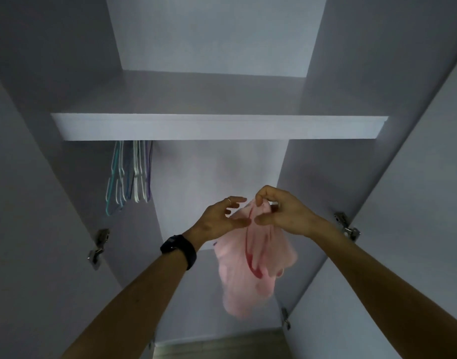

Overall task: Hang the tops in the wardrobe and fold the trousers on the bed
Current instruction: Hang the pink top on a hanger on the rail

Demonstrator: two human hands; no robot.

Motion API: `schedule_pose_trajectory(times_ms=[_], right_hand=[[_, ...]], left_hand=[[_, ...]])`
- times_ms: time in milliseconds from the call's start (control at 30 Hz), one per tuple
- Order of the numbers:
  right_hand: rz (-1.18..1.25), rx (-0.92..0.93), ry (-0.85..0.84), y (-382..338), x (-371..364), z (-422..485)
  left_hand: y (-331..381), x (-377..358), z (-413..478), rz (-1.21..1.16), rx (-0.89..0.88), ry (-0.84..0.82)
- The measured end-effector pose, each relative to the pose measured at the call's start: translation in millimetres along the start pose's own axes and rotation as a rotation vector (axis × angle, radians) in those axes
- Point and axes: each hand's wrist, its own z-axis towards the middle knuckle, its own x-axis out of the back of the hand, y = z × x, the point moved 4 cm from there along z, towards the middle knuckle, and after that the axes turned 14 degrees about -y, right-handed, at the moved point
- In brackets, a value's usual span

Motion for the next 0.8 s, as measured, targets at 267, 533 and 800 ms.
schedule_pose_trajectory(times_ms=[267,533,800], right_hand=[[-0.679,-0.212,0.239,30,42,-27],[-0.762,-0.450,0.428,87,39,-29],[-0.183,-0.194,0.199,111,14,47]], left_hand=[[26,23,0,0.643,0.040,0.313],[8,70,-36,0.578,0.145,0.317],[-31,91,-87,0.209,0.168,0.275]])
